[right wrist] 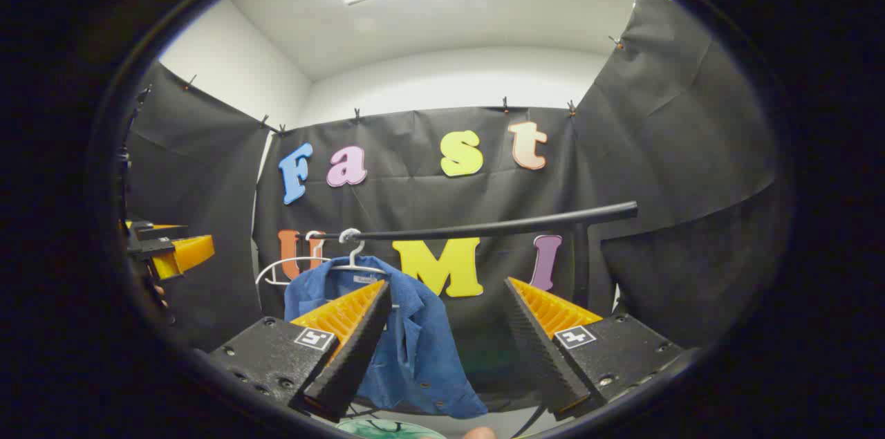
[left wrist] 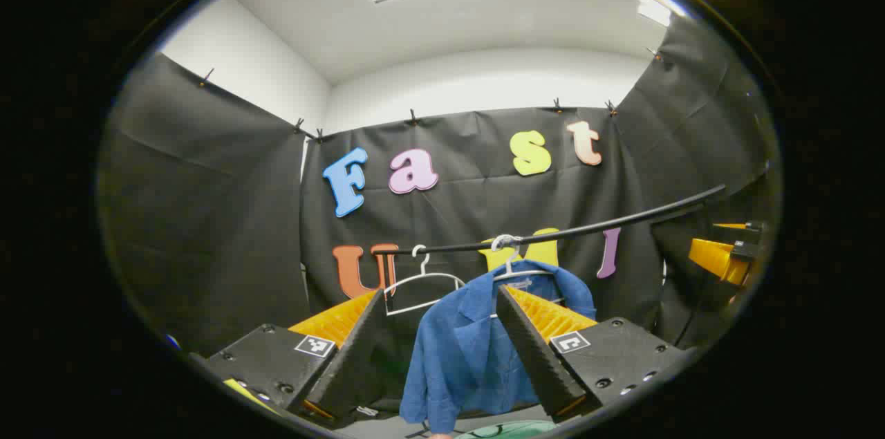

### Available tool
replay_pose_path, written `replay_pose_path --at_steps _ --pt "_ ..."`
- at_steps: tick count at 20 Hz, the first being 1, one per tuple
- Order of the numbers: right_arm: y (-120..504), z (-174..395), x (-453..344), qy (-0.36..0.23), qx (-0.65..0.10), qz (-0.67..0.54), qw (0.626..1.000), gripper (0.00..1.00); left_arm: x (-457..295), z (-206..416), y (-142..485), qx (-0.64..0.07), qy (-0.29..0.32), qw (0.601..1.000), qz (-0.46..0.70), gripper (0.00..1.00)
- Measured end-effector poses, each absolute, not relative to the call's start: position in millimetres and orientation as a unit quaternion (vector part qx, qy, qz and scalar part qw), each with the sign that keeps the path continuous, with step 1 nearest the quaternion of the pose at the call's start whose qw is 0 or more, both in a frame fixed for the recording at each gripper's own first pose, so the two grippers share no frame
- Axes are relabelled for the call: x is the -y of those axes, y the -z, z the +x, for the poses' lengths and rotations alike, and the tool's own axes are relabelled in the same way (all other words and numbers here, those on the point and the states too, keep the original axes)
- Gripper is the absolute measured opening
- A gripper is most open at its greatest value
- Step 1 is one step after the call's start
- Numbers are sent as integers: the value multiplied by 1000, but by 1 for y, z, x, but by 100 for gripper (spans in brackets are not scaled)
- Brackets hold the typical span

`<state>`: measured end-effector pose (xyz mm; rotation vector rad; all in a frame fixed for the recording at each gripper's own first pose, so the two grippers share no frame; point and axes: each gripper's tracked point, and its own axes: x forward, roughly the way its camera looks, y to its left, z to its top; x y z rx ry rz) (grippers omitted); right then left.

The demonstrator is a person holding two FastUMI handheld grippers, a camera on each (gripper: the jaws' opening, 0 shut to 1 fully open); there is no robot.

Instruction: Grasp the clothes on the hanger with both hands and then place them into the laundry hamper below.

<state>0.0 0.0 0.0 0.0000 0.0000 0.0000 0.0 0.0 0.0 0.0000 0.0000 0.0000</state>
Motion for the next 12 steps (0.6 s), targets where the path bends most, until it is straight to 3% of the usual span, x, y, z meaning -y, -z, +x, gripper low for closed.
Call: replay_pose_path --at_steps 12 --pt "21 17 -49 3 -27 -19 999 99 -44 12 20 -1 7 1000 -6 98"
